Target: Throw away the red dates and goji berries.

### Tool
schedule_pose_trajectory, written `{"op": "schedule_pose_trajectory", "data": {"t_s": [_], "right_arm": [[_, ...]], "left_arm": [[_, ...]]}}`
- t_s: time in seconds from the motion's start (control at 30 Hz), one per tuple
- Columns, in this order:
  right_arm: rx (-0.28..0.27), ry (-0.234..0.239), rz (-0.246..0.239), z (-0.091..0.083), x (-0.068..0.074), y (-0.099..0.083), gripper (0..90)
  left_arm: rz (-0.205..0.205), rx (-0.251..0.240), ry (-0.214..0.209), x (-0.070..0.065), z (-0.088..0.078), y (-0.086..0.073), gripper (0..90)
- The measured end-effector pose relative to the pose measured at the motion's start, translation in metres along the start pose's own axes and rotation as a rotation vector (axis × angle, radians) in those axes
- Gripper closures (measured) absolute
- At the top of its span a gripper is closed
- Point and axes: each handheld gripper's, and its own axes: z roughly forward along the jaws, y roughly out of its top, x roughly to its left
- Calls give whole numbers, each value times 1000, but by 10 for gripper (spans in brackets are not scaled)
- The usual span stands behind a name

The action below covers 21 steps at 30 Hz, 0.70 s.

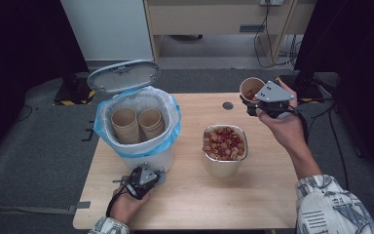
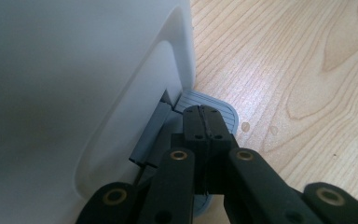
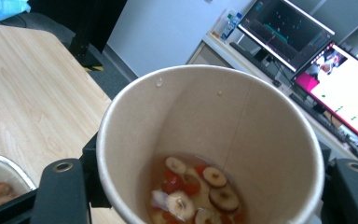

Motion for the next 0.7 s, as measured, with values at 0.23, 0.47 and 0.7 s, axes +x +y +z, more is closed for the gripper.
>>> {"op": "schedule_pose_trajectory", "data": {"t_s": [0.23, 0.47, 0.7], "right_arm": [[16, 1, -125, -1, 0, 7, 301], [22, -17, -244, -7, -1, 15, 301], [30, -6, -344, -11, 4, 29, 301]], "left_arm": [[1, 0, -1, 0, 0, 0, 899], [-1, 0, -1, 0, 0, 0, 899], [1, 1, 0, 0, 0, 0, 899]]}}
